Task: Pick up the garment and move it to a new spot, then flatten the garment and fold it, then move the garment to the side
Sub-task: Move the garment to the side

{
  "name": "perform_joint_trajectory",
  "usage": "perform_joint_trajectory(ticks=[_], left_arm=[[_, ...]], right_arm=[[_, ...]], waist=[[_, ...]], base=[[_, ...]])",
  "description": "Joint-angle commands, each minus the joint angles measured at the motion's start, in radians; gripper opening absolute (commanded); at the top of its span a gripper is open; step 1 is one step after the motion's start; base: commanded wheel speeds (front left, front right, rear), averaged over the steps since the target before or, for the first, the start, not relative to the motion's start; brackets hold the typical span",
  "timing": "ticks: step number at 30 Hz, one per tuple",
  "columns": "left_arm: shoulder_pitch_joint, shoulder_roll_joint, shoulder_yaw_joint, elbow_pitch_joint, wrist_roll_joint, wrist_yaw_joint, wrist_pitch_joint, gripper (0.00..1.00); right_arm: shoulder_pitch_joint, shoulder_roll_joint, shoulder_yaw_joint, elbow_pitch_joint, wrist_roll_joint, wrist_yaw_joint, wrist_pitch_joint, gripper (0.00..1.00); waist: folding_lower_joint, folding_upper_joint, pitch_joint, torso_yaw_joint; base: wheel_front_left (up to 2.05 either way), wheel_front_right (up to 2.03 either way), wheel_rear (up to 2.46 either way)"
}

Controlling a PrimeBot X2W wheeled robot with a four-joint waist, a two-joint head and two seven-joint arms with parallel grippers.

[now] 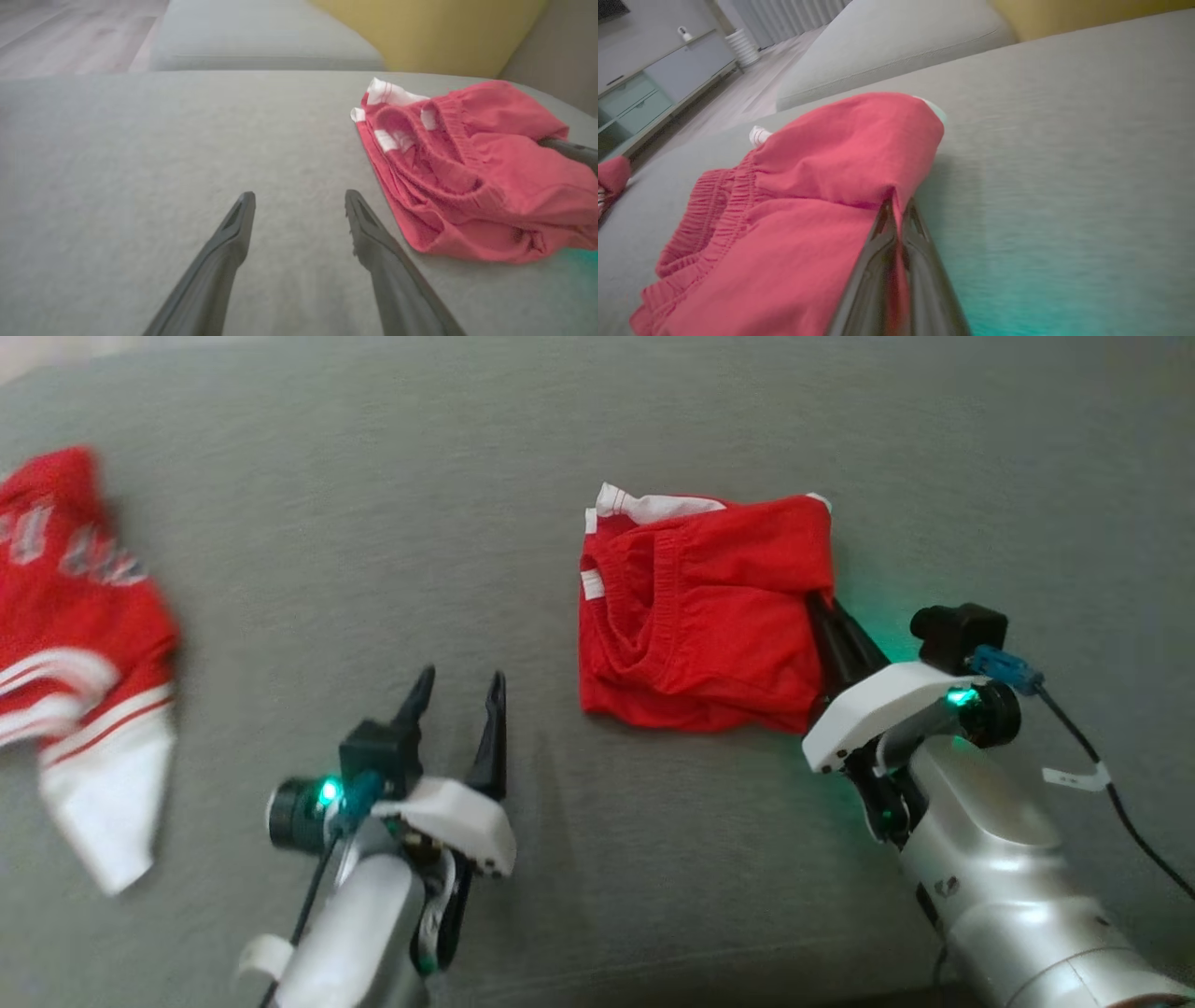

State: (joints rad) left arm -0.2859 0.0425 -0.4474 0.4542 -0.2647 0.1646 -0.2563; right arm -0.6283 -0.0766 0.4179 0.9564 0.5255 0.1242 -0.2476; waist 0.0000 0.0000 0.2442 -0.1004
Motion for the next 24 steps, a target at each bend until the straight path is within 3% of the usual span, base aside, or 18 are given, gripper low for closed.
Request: perform_joint_trajectory(ticks=[1,7,12,18,21,24], left_arm=[[-0.059,0.008,0.026,-0.027,0.011,-0.007,-0.006,1.0],[-0.112,0.008,0.025,-0.006,0.017,-0.016,-0.006,1.0],[-0.126,0.008,0.003,0.006,0.014,-0.018,-0.006,1.0],[-0.131,0.008,-0.026,0.034,0.009,-0.015,-0.006,1.0],[-0.127,0.008,-0.027,0.029,0.006,-0.005,-0.006,1.0],[-0.117,0.008,-0.024,0.024,0.008,-0.001,-0.006,1.0]], right_arm=[[-0.004,-0.002,0.016,-0.036,0.014,0.007,-0.013,0.0],[-0.014,-0.029,0.018,-0.07,0.045,0.007,-0.014,0.0],[-0.066,-0.084,0.017,-0.078,-0.009,0.007,-0.014,0.0],[-0.172,-0.194,-0.062,-0.008,-0.121,0.007,-0.014,0.0],[-0.239,-0.294,-0.132,0.088,-0.204,0.007,-0.014,0.0],[-0.277,-0.351,-0.191,0.171,-0.246,0.007,-0.014,0.0]], waist=[[0.0,0.0,0.03,-0.148],[0.0,0.0,0.075,-0.253],[0.0,0.0,0.103,-0.274],[0.0,0.0,0.118,-0.227],[0.0,0.0,0.121,-0.173],[0.0,0.0,0.115,-0.139]], base=[[0.0,0.0,0.0],[0.0,0.0,0.0],[0.0,0.0,0.0],[0.0,0.0,0.0],[0.0,0.0,0.0],[0.0,0.0,0.0]])
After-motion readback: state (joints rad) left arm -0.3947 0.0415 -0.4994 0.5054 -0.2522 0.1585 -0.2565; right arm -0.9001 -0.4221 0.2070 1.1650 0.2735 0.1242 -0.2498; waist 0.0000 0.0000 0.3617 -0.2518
